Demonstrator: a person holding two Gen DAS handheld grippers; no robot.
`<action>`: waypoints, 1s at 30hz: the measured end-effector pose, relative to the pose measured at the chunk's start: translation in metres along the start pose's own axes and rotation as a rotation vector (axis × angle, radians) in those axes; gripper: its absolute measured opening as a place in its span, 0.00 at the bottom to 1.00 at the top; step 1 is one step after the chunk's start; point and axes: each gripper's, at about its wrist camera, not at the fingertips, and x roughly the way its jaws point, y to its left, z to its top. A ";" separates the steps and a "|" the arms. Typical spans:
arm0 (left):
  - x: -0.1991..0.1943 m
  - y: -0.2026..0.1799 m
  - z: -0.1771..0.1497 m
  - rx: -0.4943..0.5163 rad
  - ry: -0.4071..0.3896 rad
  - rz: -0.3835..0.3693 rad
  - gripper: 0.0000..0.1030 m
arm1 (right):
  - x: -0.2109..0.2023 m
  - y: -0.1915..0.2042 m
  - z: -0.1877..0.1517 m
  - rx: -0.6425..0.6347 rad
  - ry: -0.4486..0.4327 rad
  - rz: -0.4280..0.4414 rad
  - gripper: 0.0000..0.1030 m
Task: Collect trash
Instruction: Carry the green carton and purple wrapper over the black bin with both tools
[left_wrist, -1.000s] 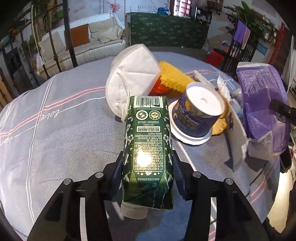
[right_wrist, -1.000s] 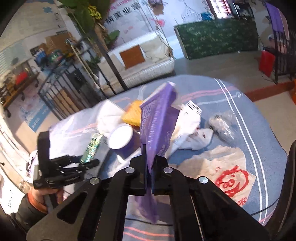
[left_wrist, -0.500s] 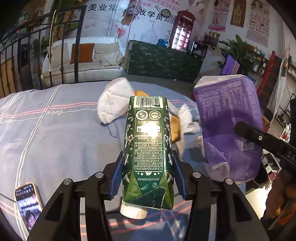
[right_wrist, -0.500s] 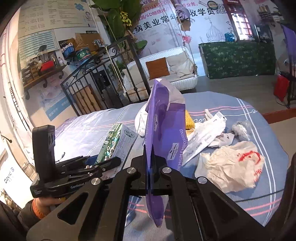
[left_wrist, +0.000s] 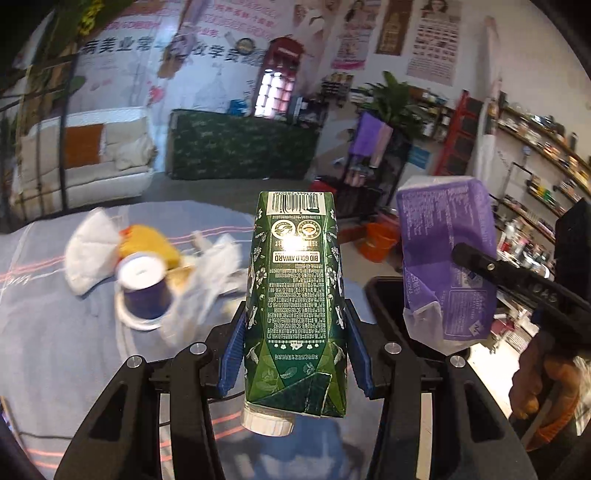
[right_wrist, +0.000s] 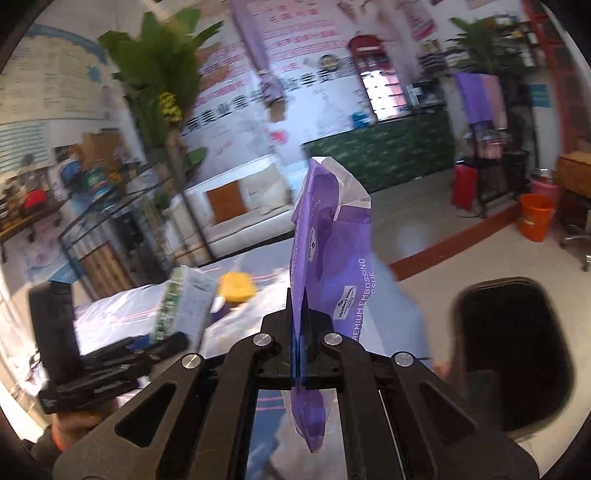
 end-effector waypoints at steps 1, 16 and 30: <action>0.004 -0.008 0.001 0.015 0.000 -0.021 0.47 | -0.003 -0.011 0.000 0.006 -0.004 -0.035 0.02; 0.088 -0.103 0.006 0.123 0.124 -0.256 0.47 | 0.051 -0.202 -0.036 0.176 0.146 -0.443 0.02; 0.150 -0.144 -0.012 0.147 0.267 -0.324 0.47 | 0.042 -0.237 -0.081 0.328 0.142 -0.554 0.74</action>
